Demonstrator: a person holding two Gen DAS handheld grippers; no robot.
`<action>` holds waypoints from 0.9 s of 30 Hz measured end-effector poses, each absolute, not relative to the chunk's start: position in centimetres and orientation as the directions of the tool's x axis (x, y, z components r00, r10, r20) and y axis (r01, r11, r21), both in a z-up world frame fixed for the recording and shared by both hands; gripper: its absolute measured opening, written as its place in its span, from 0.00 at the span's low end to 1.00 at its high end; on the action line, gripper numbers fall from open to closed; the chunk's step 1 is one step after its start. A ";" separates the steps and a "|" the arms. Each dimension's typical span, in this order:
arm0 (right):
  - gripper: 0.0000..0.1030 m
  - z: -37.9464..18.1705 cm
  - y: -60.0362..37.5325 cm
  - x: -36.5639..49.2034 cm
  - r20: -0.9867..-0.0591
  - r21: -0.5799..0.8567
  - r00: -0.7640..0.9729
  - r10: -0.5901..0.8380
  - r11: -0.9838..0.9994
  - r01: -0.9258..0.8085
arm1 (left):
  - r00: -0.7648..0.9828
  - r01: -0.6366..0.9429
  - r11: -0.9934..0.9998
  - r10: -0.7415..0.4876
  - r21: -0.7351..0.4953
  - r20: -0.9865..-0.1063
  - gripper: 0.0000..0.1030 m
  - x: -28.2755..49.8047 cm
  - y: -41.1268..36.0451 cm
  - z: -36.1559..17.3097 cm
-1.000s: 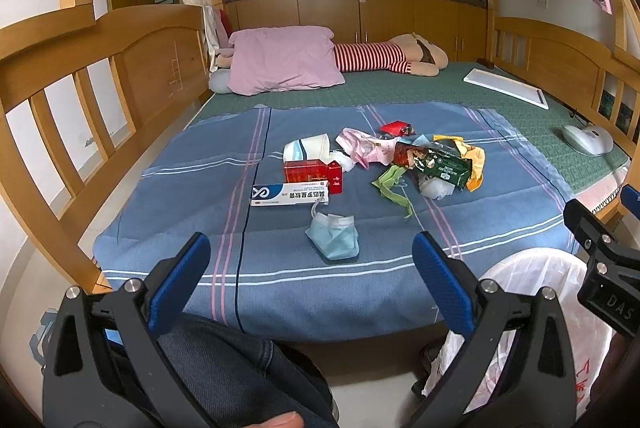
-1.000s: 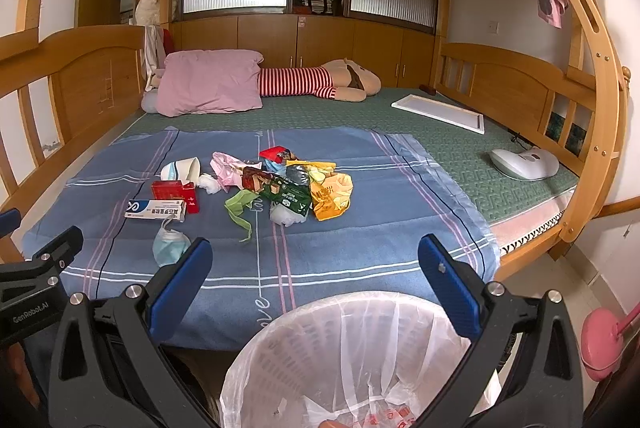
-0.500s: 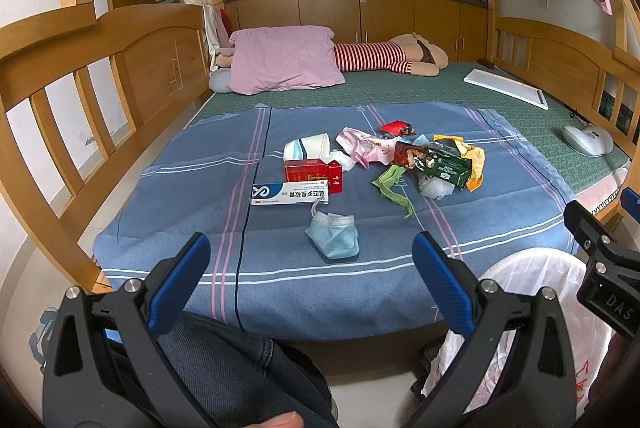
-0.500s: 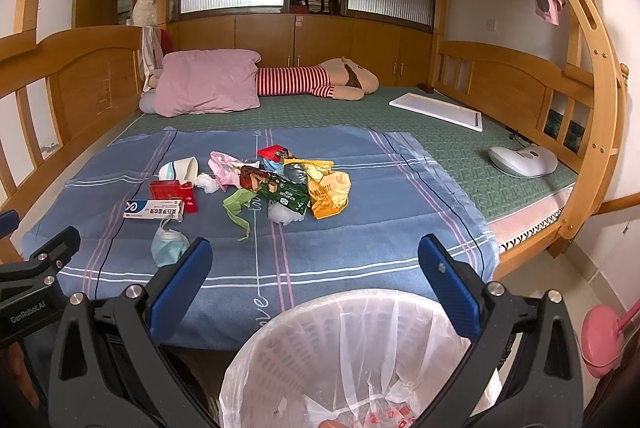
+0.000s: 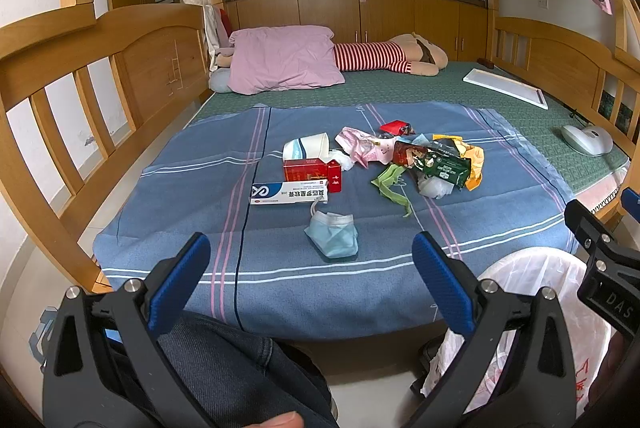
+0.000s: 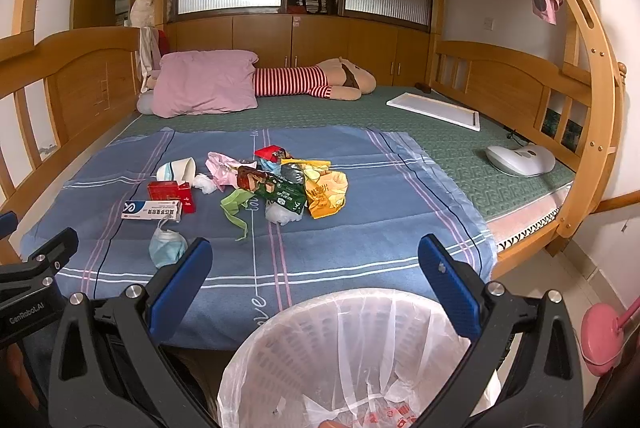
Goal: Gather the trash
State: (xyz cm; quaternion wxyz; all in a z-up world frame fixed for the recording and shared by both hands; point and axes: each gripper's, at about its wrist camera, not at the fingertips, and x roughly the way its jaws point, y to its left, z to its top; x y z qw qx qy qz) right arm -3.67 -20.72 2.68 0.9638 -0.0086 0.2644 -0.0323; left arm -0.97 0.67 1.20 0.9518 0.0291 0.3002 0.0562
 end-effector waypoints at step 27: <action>0.98 2.6 -20.8 -3.8 -0.512 -0.034 0.856 -0.068 0.998 0.059 | 0.811 -0.089 0.992 0.123 0.086 -0.573 0.97 -1.0 0.6 1.0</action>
